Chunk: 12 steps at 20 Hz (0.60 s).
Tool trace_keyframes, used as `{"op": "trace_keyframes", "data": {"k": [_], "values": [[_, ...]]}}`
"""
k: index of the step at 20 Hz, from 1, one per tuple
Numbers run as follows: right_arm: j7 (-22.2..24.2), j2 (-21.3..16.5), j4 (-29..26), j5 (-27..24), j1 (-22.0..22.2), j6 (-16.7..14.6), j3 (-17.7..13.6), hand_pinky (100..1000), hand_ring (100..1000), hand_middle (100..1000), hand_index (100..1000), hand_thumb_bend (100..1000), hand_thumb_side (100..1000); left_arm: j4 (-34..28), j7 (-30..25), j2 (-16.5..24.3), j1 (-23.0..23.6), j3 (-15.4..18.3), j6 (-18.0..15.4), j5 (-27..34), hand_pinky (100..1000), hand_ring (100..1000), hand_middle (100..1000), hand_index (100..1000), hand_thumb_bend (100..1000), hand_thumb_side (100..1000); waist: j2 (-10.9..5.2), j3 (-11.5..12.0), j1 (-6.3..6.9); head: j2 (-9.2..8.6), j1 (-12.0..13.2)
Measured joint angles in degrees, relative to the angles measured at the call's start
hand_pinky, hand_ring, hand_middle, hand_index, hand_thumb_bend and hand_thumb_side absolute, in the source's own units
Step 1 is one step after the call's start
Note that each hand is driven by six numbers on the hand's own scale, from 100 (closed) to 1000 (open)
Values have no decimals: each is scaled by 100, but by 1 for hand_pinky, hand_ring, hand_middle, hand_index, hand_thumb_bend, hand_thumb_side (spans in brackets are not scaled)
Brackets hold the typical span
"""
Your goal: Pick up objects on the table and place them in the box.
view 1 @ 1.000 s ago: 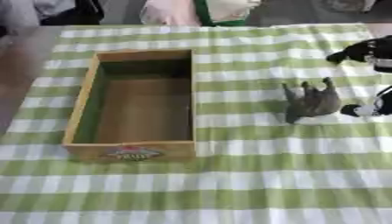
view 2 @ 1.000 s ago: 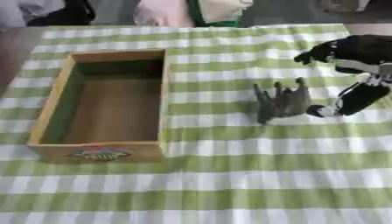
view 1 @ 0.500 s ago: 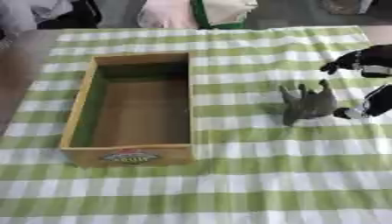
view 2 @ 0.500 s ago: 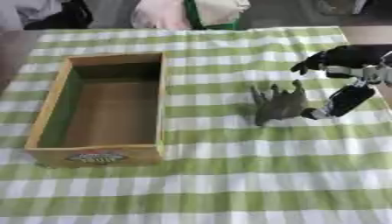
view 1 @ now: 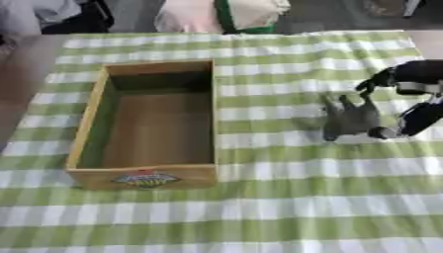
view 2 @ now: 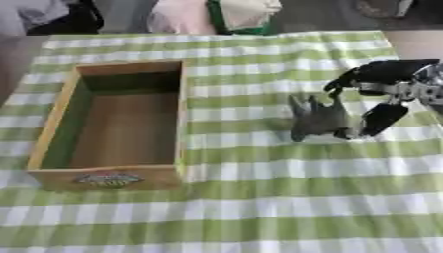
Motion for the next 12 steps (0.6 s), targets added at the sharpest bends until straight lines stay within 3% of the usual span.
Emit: {"op": "trace_keyframes", "data": {"k": [4,10,12], "values": [[-2,101,119,281,-84,9,92,926,987,911,944,431,572,0,-2,-1,-1,-1,1,4,411,543,619,720,417,778,11,2,0,-27,0],[-82,171,112,676,-171,84,208,917,976,901,862,423,589,0,-10,-1,-6,-2,7,25,411,545,619,719,415,775,26,2,2,-40,-1],[-122,177,-10,679,-170,73,251,909,967,888,832,376,634,0,-12,-2,-8,-3,7,31,412,545,619,719,415,780,34,2,3,-40,-1]]}}
